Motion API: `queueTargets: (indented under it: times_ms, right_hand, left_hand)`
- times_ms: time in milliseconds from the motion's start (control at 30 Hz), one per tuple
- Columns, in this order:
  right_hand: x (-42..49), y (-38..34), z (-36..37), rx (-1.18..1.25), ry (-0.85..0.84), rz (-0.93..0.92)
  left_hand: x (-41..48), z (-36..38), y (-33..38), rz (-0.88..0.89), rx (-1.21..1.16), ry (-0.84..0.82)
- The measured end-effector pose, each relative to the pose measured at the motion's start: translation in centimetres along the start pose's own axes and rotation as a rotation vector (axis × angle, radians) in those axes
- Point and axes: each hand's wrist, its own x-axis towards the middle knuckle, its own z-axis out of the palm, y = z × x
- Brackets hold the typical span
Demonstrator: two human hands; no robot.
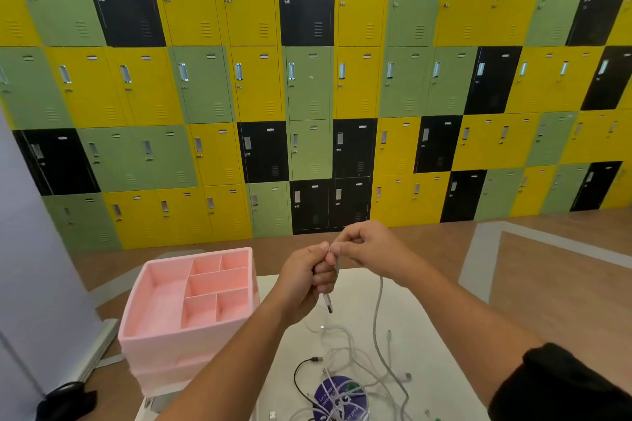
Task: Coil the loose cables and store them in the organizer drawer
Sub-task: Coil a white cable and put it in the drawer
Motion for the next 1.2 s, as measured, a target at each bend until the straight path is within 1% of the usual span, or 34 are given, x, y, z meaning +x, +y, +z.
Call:
queueTargets:
  times_ms: [167, 233, 367, 500, 667, 733, 867, 933, 1033, 1100, 1200]
  right_hand:
    - [0.0, 0.0, 0.1, 0.031, -0.054, 0.017]
    - [0.0, -0.1, 0.2, 0.03, -0.041, 0.009]
    - [-0.2, -0.3, 0.3, 0.118, -0.034, 0.015]
    - [0.0, -0.4, 0.5, 0.158, -0.024, 0.016]
    - [0.0, 0.3, 0.8, 0.245, 0.02, 0.027]
    - [-0.2, 0.6, 0.7, 0.28, 0.02, 0.025]
    - [-0.4, 0.7, 1.0, 0.261, 0.002, 0.013]
    - [-0.4, 0.9, 1.0, 0.283, 0.017, 0.007]
    - [-0.4, 1.3, 1.7, 0.32, 0.058, 0.017]
    - [-0.4, 1.7, 2.7, 0.387, 0.086, 0.075]
    - [-0.9, 2.3, 4.5, 0.5, 0.077, 0.221]
  left_hand:
    - [-0.4, -0.3, -0.2, 0.008, 0.015, -0.021]
    - [-0.5, -0.1, 0.0, 0.0, 0.004, -0.007]
    - [-0.4, 0.4, 0.6, -0.041, -0.019, 0.04]
    - [-0.6, 0.6, 0.6, 0.01, 0.028, 0.063]
    - [-0.5, 0.8, 0.5, -0.023, -0.059, 0.053]
    - [-0.5, 0.7, 0.8, -0.041, -0.027, 0.051]
    - [-0.7, 0.0, 0.9, -0.072, 0.041, 0.067]
    - [-0.6, -0.1, 0.9, -0.085, -0.008, 0.066]
    - [-0.3, -0.4, 0.9, -0.103, -0.19, 0.07]
    - [0.1, -0.4, 0.7, -0.098, -0.322, 0.077]
    - [0.7, -0.3, 0.4, -0.045, -0.406, 0.138]
